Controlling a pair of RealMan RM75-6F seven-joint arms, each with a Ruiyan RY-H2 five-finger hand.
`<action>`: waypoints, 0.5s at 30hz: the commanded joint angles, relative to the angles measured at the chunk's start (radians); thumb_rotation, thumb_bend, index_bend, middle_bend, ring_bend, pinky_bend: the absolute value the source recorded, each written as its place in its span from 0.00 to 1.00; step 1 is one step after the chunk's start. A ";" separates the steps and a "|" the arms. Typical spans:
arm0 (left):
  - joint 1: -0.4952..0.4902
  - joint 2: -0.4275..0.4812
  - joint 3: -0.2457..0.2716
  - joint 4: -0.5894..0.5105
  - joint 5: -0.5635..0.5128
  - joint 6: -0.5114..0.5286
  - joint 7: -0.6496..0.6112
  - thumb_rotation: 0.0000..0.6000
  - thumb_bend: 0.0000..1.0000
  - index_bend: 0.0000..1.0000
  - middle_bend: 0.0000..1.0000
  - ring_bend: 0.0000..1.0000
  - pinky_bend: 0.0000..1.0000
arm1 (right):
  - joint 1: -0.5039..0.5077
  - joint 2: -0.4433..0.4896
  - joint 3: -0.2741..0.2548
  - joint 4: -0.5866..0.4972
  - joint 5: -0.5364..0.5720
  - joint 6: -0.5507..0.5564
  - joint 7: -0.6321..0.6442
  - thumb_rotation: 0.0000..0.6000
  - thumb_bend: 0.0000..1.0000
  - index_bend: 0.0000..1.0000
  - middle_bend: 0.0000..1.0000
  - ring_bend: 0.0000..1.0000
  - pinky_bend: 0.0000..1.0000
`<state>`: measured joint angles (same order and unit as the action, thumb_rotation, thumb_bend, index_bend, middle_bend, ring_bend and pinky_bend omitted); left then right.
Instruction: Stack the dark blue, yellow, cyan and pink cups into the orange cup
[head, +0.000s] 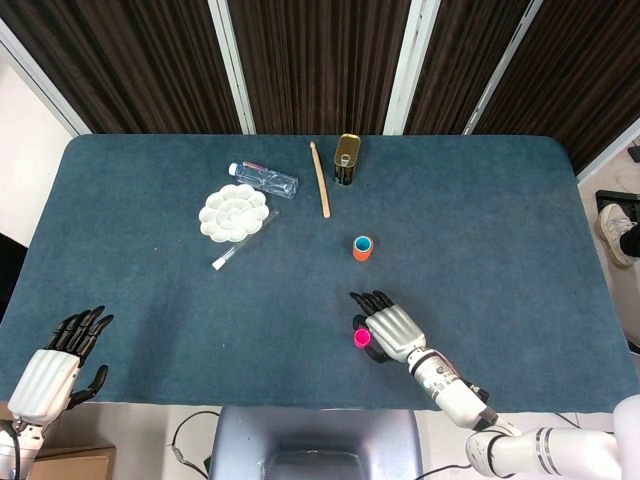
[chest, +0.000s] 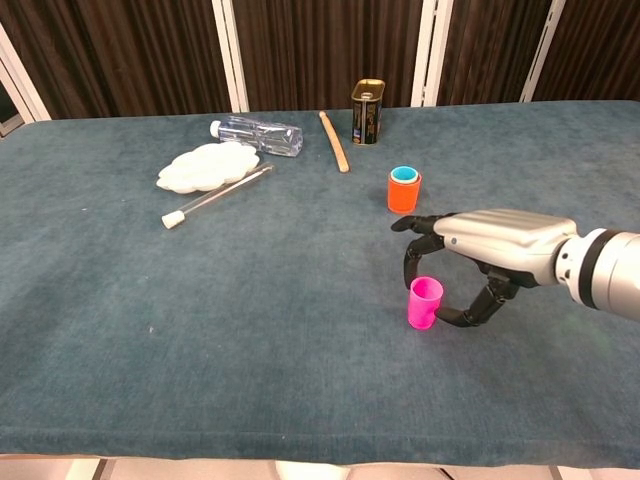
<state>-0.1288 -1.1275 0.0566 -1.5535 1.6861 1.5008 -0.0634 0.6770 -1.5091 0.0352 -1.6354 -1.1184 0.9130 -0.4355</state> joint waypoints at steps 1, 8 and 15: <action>0.000 0.000 0.000 0.000 0.001 0.001 -0.001 1.00 0.46 0.00 0.00 0.00 0.11 | -0.001 -0.007 0.002 0.004 0.004 0.007 -0.006 1.00 0.48 0.52 0.00 0.00 0.00; 0.003 0.002 0.001 0.000 0.005 0.007 -0.003 1.00 0.46 0.00 0.00 0.00 0.11 | -0.001 -0.020 0.006 0.006 0.013 0.019 -0.019 1.00 0.48 0.56 0.00 0.00 0.00; 0.004 0.002 0.001 0.001 0.007 0.010 -0.006 1.00 0.46 0.00 0.00 0.00 0.11 | -0.007 -0.019 0.021 0.000 0.007 0.039 -0.002 1.00 0.48 0.57 0.00 0.00 0.00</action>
<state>-0.1252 -1.1252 0.0580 -1.5527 1.6930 1.5108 -0.0696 0.6710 -1.5291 0.0527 -1.6335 -1.1096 0.9490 -0.4407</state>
